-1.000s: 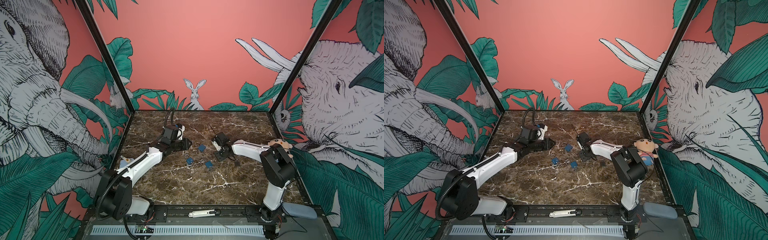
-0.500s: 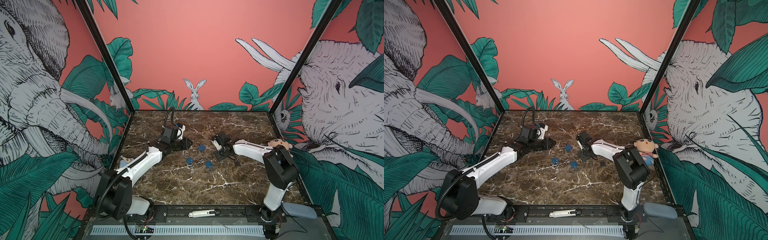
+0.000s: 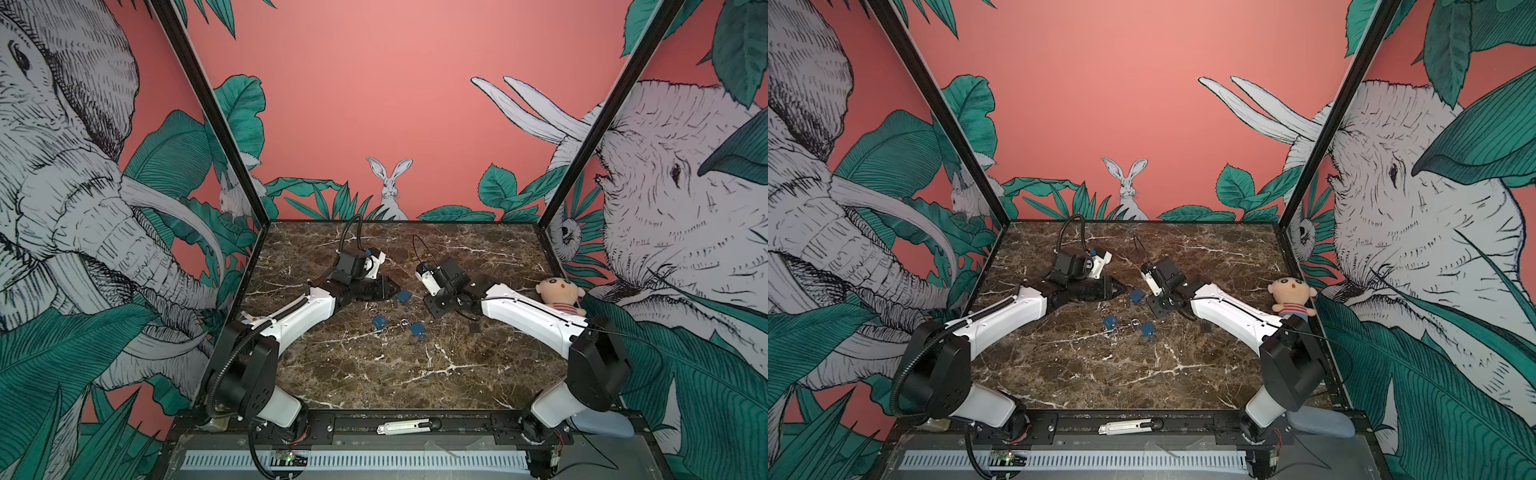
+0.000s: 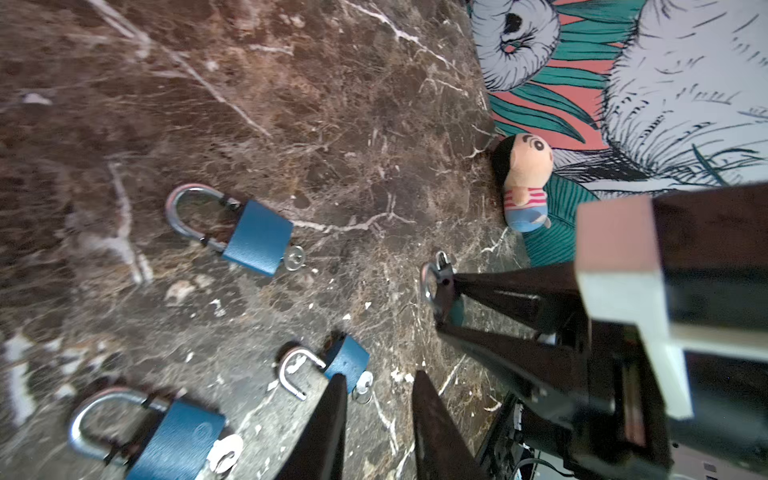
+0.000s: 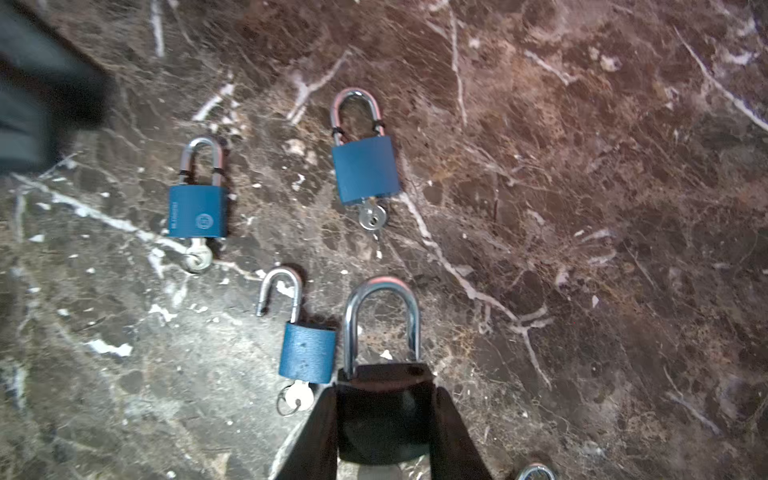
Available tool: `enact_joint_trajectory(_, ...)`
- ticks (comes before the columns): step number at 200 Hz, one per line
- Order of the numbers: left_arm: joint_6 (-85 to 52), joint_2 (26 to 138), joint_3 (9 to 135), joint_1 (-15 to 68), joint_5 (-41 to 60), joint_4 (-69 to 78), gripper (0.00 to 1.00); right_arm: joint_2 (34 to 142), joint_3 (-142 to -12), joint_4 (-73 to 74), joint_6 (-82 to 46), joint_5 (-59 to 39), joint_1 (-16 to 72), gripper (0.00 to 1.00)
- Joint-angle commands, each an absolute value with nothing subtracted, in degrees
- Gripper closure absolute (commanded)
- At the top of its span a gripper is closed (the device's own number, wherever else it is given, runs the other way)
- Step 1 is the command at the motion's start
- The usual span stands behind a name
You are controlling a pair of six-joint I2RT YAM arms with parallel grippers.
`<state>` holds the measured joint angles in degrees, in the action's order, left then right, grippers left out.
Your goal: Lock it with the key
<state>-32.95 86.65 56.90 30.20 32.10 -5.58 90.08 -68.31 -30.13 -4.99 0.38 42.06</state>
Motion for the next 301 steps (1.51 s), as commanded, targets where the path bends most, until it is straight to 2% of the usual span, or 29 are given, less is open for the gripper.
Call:
enact_joint_trajectory(1, -35.1, 87.9, 58.4, 31.6, 34.9, -1.0, 0.69, 88.5, -71.2, -30.6, -6.0, 0.4, 44.0, 0.84)
enact_joint_trajectory(79, -36.4, 90.0, 58.5, 33.8, 37.2, 3.1, 0.71, 88.6, -73.8, -30.8, -6.7, 0.5, 46.7, 0.84)
enact_joint_trajectory(185, -36.8, 89.9, 57.0, 33.9, 38.0, 3.5, 0.88, 88.6, -74.3, -31.1, -6.4, 2.2, 47.9, 0.86)
enact_joint_trajectory(209, -38.0, 90.3, 56.6, 33.9, 39.4, 4.9, 1.0, 88.4, -74.3, -31.2, -6.4, 2.7, 48.0, 0.86)
enact_joint_trajectory(281, -39.1, 91.0, 56.4, 33.8, 41.2, 6.5, 1.0, 87.7, -73.6, -29.9, -6.4, 3.4, 48.0, 0.88)
enact_joint_trajectory(293, -38.6, 91.0, 56.6, 33.8, 41.1, 5.5, 0.91, 87.8, -73.5, -29.8, -6.4, 3.3, 48.0, 0.88)
enact_joint_trajectory(301, -38.5, 91.0, 56.7, 33.9, 41.1, 5.2, 0.9, 87.8, -73.6, -30.0, -6.3, 3.3, 48.0, 0.88)
